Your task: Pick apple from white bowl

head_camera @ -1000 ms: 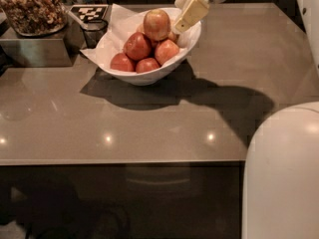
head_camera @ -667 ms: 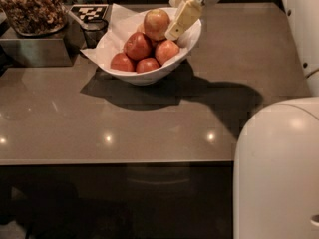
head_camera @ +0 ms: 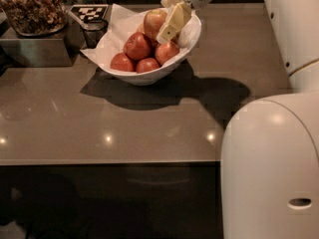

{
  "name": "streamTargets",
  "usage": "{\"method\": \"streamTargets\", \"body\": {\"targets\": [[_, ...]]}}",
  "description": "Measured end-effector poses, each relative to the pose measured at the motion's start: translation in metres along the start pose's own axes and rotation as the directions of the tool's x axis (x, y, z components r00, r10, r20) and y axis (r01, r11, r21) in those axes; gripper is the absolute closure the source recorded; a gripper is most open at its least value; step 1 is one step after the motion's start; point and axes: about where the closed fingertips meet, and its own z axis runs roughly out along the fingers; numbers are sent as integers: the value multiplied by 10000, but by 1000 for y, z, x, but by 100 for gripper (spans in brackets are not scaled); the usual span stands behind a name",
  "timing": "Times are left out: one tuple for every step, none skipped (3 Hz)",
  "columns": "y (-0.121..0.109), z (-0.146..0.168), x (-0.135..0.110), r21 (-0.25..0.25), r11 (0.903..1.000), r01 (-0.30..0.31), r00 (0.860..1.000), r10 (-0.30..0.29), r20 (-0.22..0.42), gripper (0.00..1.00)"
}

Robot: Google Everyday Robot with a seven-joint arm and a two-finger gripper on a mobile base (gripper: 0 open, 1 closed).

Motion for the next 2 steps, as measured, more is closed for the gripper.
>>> {"method": "streamTargets", "body": {"targets": [[-1,10,-3,-178,9998,27,10000,-26,95,14],[-2,18,-8,-323,9994,90,9998,-83,202,14]]}}
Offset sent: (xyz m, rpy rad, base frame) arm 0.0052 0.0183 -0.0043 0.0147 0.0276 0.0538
